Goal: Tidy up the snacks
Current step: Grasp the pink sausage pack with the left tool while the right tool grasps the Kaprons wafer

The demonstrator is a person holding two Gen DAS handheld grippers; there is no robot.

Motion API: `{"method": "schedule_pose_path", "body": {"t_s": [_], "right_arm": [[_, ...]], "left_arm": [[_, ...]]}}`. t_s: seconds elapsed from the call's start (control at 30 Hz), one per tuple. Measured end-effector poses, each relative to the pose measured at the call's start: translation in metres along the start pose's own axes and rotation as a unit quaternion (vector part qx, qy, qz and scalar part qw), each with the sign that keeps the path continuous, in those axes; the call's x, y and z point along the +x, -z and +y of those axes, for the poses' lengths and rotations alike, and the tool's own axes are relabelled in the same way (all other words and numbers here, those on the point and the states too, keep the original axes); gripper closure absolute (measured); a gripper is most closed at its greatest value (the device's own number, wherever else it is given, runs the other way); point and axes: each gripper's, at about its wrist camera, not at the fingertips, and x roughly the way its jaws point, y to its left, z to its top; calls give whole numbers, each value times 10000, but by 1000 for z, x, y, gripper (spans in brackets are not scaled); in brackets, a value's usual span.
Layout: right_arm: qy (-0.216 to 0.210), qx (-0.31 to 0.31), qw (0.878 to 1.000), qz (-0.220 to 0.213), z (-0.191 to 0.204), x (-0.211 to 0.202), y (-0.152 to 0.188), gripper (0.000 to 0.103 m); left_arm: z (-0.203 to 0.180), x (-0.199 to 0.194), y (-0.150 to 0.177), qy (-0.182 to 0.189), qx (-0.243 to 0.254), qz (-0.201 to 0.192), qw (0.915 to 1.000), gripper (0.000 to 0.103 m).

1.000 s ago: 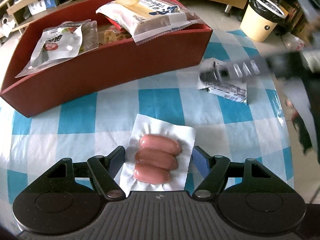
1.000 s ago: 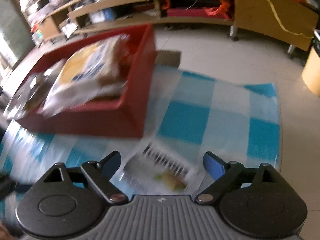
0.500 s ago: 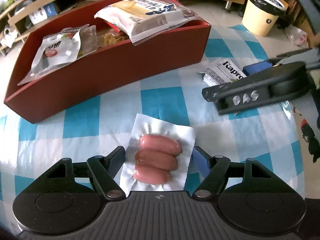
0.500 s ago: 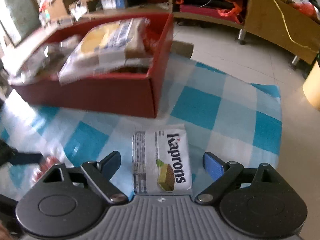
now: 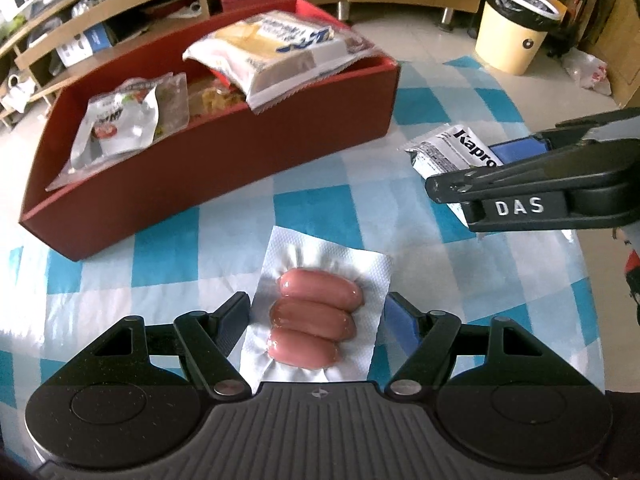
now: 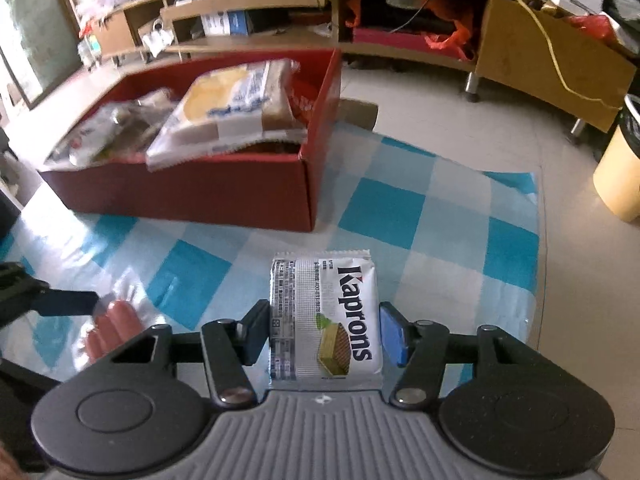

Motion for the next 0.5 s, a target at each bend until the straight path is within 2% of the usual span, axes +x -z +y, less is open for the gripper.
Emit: {"method": "schedule_pose_path", "body": {"t_s": [0.23,0.5], "right_arm": [[-213,282,9988,-344,2,-34,8,46],[-305,404,9968,-617,3,-45,2,46]], "left_arm": [[-3,-16,-3,21,17,-214,9998,24],[0,-26,-9,-42,-15,-438,9990,24]]}}
